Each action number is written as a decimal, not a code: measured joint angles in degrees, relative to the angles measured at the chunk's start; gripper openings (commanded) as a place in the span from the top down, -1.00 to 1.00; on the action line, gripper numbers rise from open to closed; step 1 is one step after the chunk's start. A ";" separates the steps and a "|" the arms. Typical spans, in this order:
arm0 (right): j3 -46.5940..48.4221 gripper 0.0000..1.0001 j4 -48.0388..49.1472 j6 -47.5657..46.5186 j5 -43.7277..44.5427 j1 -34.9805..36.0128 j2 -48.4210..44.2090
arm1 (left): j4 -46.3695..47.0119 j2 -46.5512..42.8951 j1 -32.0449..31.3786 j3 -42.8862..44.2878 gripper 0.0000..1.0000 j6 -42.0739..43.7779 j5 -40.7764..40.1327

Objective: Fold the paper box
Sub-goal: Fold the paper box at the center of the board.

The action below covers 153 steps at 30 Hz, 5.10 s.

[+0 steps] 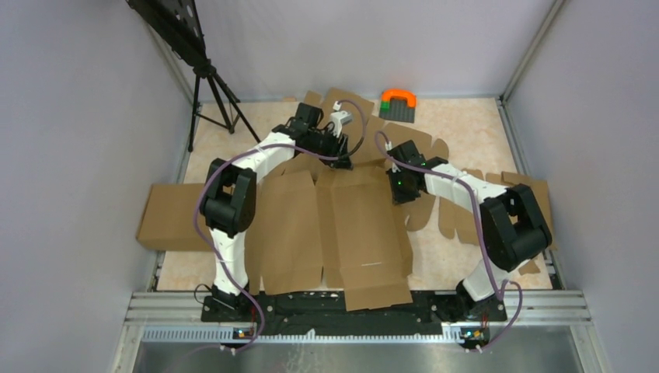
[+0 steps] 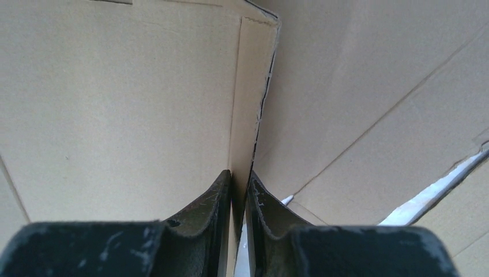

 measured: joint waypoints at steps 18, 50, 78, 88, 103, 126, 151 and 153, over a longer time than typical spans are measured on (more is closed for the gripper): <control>0.92 0.42 3.23 1.73 1.09 0.46 1.46 | -6.51 0.02 -4.24 0.87 0.08 6.19 -1.42; -13.84 -0.47 29.79 19.19 -11.13 -8.35 -9.05 | -5.95 0.61 -4.98 1.62 0.06 6.14 -5.29; -14.34 -0.49 38.99 30.67 -12.85 -9.09 -2.27 | -6.21 0.63 -5.16 1.84 0.06 6.23 -5.95; -15.28 -0.71 41.66 31.30 -14.16 -9.11 -4.61 | -6.97 0.76 -5.40 2.25 0.06 6.29 -6.12; -10.56 -0.10 40.65 32.68 -13.07 -9.11 0.42 | -7.48 0.76 -5.66 2.27 0.05 6.32 -6.12; -9.88 0.19 39.47 31.08 -12.33 -9.20 1.73 | -8.28 0.68 -5.81 3.65 -0.42 0.52 -13.25; -9.90 0.21 39.58 30.12 -12.83 -9.20 1.73 | -0.96 -24.22 6.38 -26.08 0.08 -13.88 -24.57; -9.90 0.21 39.58 29.99 -12.87 -9.20 1.73 | 1.75 -23.78 6.32 -27.50 0.08 -13.07 -24.55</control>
